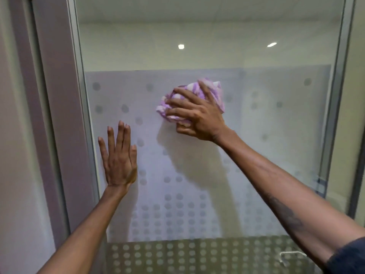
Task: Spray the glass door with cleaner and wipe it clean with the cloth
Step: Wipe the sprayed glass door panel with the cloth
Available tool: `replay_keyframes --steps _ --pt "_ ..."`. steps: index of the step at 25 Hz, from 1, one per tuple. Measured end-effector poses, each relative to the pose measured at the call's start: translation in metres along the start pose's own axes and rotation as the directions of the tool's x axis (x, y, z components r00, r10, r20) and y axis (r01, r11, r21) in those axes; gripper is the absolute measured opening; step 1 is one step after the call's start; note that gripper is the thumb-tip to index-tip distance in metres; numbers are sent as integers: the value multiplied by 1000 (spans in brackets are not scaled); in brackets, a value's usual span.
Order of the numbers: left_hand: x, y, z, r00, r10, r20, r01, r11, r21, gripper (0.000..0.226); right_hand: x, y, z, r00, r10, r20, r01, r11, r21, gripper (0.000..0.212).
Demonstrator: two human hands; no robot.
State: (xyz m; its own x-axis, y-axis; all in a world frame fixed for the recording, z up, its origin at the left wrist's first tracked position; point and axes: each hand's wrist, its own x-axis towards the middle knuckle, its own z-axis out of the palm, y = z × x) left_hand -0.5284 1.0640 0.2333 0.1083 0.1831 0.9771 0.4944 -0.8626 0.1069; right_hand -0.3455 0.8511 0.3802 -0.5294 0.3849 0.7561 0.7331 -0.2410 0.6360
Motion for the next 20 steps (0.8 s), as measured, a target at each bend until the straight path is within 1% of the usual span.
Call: replay_keyframes --steps 2,4,5,6,7,8,9,10,11,12,13,14,15,16,18,19,20 --pt "-1 0 0 1000 9 -6 -9 1000 -1 58 -41 26 -16 995 88 -55 -91 995 -48 41" --pt "1 1 0 1000 12 -12 -12 1000 -6 58 -86 43 -33 965 229 -129 -240 968 -76 43" --pt "1 1 0 1000 7 -14 -7 1000 -10 58 -107 45 -39 929 326 -173 -343 936 -76 46" --pt "1 1 1 1000 2 -17 -3 1000 -17 58 -121 40 -39 868 445 -220 -468 881 -66 49" --pt "-1 0 2 1000 1 -20 -1 1000 -23 58 -129 29 -35 766 579 -278 -612 790 -38 51" --pt "-2 2 3 1000 4 -28 -5 1000 -23 58 -127 14 -27 624 697 -353 -742 670 13 51" --pt "0 2 3 999 3 -32 -4 1000 -17 58 -116 -2 -16 471 769 -432 -832 550 72 51" --pt "1 2 2 999 -3 -32 2 1000 -14 58 -100 -19 -3 345 795 -499 -883 455 114 50" --pt "2 3 2 1000 -4 -31 4 1000 -13 58 -81 -36 8 274 795 -541 -906 402 133 49" --pt "1 3 1 1000 -3 -29 2 1000 -11 58 -63 -53 18 262 795 -547 -908 395 139 48" --pt "0 5 0 1000 1 -26 -1 1000 -6 58 -47 -69 26 291 796 -531 -897 421 138 48" --pt "0 4 0 1000 3 -22 -3 1000 -3 58 -33 -86 35 343 794 -502 -876 464 135 50" --pt "1 4 0 1000 6 -19 -6 1000 -8 57 -23 -101 41 415 783 -464 -844 522 125 50" --pt "1 2 0 1000 11 -16 -12 1000 -18 57 -18 -115 46 503 755 -421 -798 593 108 50" --pt "0 0 1 1000 23 -16 -23 999 -26 57 -26 -135 53 674 650 -351 -669 738 83 45" --pt "-1 0 1 1000 22 -19 -22 999 -26 57 -37 -144 56 737 595 -319 -606 792 79 44" --pt "0 0 2 999 18 -26 -19 999 -28 56 -51 -153 59 781 551 -293 -556 828 76 43"
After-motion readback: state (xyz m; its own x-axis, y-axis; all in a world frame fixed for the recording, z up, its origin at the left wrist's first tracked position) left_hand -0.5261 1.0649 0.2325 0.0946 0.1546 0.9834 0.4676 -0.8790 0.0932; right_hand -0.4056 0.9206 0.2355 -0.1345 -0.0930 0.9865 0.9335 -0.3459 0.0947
